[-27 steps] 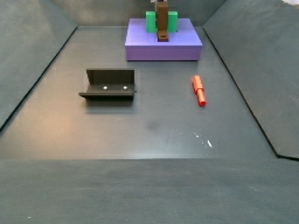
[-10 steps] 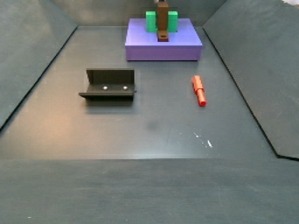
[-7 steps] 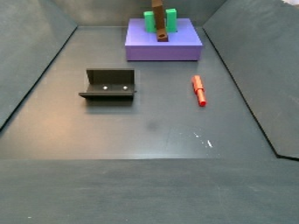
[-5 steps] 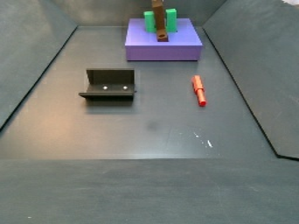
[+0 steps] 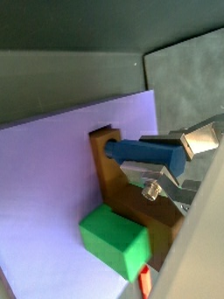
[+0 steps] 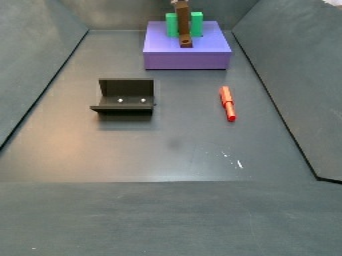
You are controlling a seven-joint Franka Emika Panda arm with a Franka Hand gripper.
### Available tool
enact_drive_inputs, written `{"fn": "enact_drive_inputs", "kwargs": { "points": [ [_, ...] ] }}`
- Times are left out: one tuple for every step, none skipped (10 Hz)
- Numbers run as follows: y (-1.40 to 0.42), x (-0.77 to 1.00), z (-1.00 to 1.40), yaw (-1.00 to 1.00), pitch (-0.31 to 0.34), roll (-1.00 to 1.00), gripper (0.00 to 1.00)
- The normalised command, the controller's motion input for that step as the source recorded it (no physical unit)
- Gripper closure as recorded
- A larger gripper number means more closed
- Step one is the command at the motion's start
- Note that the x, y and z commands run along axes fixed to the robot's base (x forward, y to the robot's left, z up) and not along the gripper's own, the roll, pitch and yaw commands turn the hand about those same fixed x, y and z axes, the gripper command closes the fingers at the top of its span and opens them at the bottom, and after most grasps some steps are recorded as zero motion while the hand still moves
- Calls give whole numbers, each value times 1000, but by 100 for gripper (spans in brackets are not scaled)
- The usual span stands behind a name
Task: Pick up the blue object. Move up. Place the blue object on the fixture. Regrasp the blue object. Move to above the board. Insert the blue object.
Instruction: Insert the blue object.
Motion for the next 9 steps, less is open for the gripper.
{"fn": "enact_drive_inputs", "kwargs": {
  "points": [
    [66, 0, -1000, 37, -50, 64, 100],
    [6, 0, -1000, 0, -20, 46, 100],
    [163, 0, -877, -11, -11, -83, 100],
    [537, 117, -331, -74, 36, -224, 100],
    [749, -37, -429, 0, 0, -211, 100],
    [737, -149, -394, 0, -21, -414, 100],
    [537, 0, -206, -97, 1, -500, 100],
    [409, 49, -211, -203, 21, -480, 100],
    [0, 0, -677, -111, -26, -207, 100]
  ]
}}
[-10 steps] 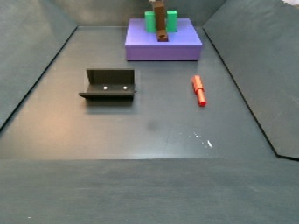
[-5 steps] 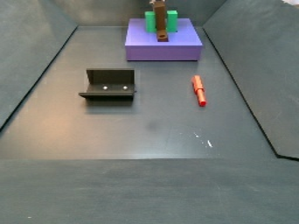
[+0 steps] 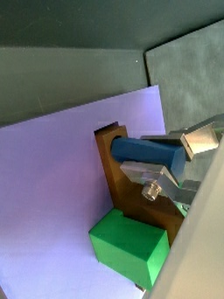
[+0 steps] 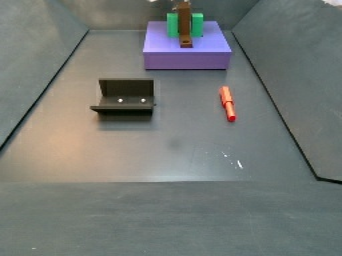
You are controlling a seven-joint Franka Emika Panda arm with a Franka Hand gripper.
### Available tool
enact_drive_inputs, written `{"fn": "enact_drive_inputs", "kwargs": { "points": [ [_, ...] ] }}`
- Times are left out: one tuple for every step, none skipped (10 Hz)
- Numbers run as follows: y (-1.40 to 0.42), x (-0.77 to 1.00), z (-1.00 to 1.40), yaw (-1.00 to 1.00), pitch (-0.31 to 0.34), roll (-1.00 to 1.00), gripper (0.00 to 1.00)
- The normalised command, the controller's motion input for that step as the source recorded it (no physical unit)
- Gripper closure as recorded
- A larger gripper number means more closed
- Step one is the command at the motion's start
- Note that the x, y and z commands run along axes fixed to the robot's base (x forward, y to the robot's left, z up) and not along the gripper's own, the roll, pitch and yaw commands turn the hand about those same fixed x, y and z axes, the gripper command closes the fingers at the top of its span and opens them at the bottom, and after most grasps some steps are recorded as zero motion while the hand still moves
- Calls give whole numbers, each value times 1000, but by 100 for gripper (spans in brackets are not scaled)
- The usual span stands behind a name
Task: Pick up the blue object. Move up. Place the blue object on the fixture. Regrasp the blue object. Move to above the board. Insert the blue object.
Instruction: Insert the blue object.
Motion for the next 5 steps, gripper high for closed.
{"fn": "enact_drive_inputs", "kwargs": {
  "points": [
    [-283, -169, -700, 123, -169, 0, 100],
    [-131, -77, -480, 54, -151, 0, 100],
    [-14, -89, -163, 91, -41, 0, 100],
    [0, 0, 0, 17, 0, 0, 100],
    [0, 0, 0, 0, 0, 0, 100]
  ]
}}
